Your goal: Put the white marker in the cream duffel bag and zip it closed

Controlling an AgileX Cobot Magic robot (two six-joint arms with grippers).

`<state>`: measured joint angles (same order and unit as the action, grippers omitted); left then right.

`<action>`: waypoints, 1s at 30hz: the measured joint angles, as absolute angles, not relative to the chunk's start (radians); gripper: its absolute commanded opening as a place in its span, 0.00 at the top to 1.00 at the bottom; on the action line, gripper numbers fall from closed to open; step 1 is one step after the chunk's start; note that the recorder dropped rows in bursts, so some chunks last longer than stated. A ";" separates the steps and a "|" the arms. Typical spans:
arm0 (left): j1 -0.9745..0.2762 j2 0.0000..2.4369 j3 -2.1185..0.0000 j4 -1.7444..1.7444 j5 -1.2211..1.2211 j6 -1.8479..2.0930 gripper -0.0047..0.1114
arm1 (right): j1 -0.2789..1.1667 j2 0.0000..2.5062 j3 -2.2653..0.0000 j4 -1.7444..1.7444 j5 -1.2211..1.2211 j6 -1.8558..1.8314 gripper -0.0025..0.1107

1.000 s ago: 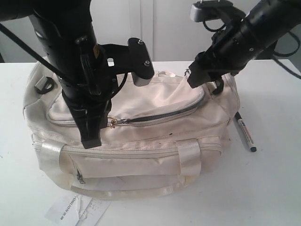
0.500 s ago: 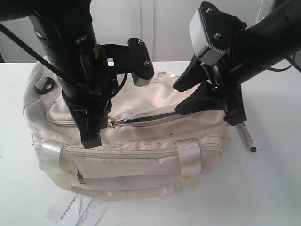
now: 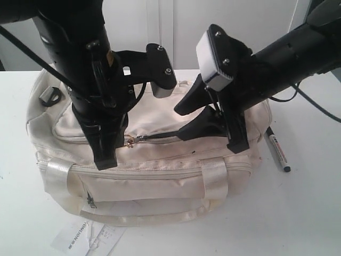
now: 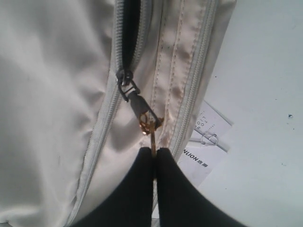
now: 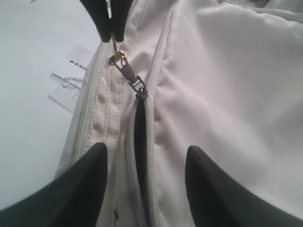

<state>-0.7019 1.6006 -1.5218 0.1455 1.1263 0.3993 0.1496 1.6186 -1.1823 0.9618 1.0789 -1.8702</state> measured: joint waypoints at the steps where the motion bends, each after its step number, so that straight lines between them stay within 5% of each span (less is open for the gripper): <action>1: -0.702 1.601 -1.522 0.146 1.126 0.399 0.96 | 0.154 1.628 -1.182 0.962 1.072 -1.872 0.55; 8: -0.702 1.601 -1.522 0.146 1.126 0.399 0.96 | 0.168 1.660 -1.182 0.962 1.005 -1.872 0.68; 18: -0.702 1.601 -1.522 0.146 1.126 0.399 0.96 | 0.170 1.675 -1.181 0.944 1.001 -1.872 0.70; 22: -0.702 1.601 -1.522 0.146 1.126 0.399 0.96 | 0.170 1.681 -1.181 0.939 1.001 -1.870 0.98; 30: -0.702 1.601 -1.522 0.150 1.126 0.399 0.96 | 0.170 1.681 -1.180 0.923 0.992 -1.861 0.98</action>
